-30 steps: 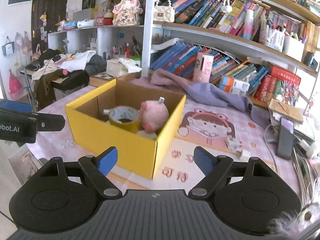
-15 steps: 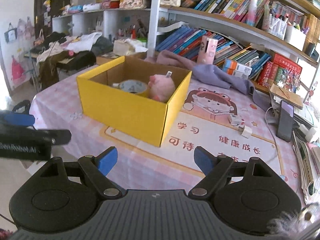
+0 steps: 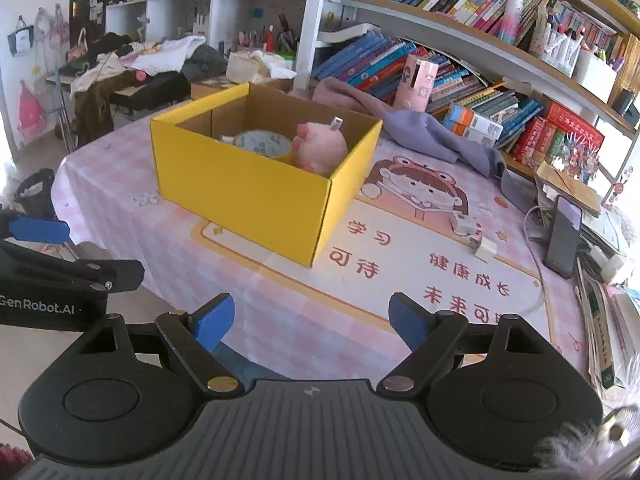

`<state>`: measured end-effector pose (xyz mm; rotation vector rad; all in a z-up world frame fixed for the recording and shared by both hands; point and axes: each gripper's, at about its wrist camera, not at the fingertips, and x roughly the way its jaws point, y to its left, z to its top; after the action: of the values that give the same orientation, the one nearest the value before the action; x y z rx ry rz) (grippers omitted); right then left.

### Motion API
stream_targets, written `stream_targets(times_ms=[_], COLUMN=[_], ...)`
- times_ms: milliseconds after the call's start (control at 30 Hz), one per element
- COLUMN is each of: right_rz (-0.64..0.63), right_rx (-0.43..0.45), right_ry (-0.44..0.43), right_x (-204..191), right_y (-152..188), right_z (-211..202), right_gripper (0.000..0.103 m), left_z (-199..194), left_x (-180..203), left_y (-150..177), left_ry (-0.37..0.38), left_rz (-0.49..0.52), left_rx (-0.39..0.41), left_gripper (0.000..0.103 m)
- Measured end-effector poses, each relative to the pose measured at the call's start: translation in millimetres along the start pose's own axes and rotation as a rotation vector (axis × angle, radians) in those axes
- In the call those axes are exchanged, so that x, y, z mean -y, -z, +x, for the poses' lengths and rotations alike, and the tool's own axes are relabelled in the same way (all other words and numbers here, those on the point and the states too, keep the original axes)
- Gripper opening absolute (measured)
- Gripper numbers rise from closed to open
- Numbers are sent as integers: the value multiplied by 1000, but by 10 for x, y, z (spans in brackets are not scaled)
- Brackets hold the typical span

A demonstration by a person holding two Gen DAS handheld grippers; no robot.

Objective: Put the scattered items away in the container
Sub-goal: 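Raise both open tools out of the yellow box and back away, then move both tools toward the white adapter and white card box on the mat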

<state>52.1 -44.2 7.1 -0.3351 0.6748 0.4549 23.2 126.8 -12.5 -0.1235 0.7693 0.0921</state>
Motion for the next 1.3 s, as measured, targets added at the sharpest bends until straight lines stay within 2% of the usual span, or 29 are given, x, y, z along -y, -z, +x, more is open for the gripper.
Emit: stream_targets(times_ms=[367, 800, 1300], right_rz=[21, 114, 212], right_rx=[-51, -115, -105], right_ry=[61, 145, 176], right_x=[178, 593, 1067], right_y=[141, 391, 455], right_z=[4, -26, -59], right_gripper=[85, 85, 84], left_z=[135, 378, 491], left_x=[247, 735, 1175], left_y=[-35, -49, -177], left_ry=[53, 140, 191], left_rz=[59, 150, 229], left_rx=[-35, -103, -88], left_gripper=[91, 91, 91])
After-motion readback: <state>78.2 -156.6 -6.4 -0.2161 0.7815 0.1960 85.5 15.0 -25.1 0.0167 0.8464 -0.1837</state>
